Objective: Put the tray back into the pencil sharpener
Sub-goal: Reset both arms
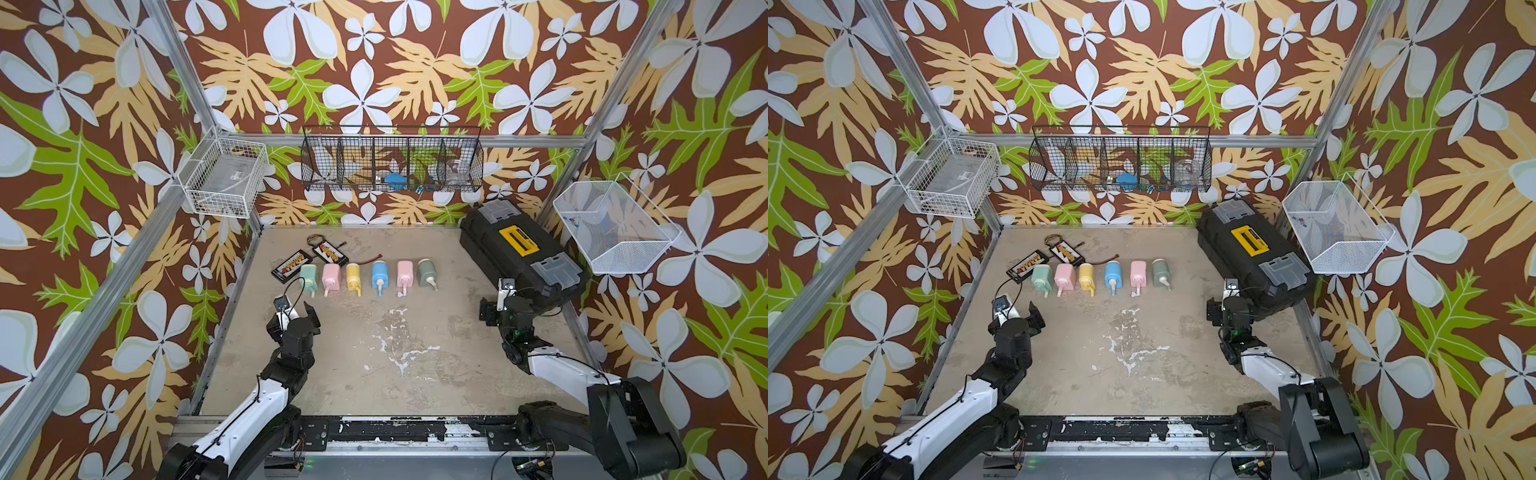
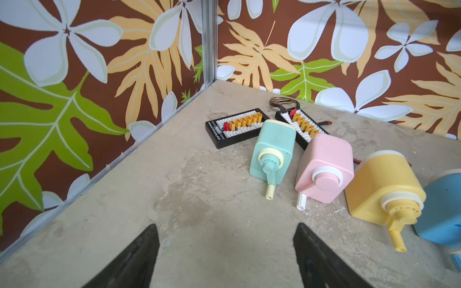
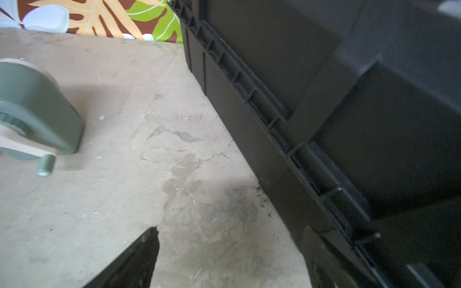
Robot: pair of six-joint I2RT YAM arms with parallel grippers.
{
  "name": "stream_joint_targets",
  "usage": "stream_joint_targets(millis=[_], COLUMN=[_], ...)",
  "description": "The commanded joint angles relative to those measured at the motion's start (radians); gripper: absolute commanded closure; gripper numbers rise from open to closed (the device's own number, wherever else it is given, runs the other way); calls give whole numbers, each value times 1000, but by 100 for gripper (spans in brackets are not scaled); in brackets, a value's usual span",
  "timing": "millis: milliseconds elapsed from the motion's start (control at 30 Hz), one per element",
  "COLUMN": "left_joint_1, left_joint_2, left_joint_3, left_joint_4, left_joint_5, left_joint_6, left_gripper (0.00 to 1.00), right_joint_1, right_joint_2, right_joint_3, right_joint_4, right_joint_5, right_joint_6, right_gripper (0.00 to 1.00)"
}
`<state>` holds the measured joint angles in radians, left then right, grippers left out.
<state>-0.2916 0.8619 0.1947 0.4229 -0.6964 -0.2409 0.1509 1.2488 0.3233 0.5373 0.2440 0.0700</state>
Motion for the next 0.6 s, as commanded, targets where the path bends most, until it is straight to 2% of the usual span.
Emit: stream_joint_targets(millis=[0,133,233,300,367,467,567], left_joint_1=[33,88,117,128,135,146,149], left_joint_2=[56,146,206,248,299,363,421], left_joint_3=[-4,-25,-63,-77,-74,-56,-47], left_joint_4=[216,316,460,540,595,665,717], left_joint_5=[53,122,184,228,282,373,446], left_joint_6=[97,110,117,120,137,174,236], left_gripper=[13,11,10,9,7,7,6], right_joint_1=[-19,-33,-66,-85,-126,-126,-126], right_joint_2=[68,139,173,219,231,237,239], right_joint_3=[-39,-32,-43,-91,-112,-119,-119], right_joint_4=[323,440,502,635,664,682,682], right_joint_5=[-71,-113,-132,-151,-206,-212,-212], right_joint_6=[-51,-111,-89,-74,-44,-48,-49], right_gripper=[9,9,9,8,5,1,0])
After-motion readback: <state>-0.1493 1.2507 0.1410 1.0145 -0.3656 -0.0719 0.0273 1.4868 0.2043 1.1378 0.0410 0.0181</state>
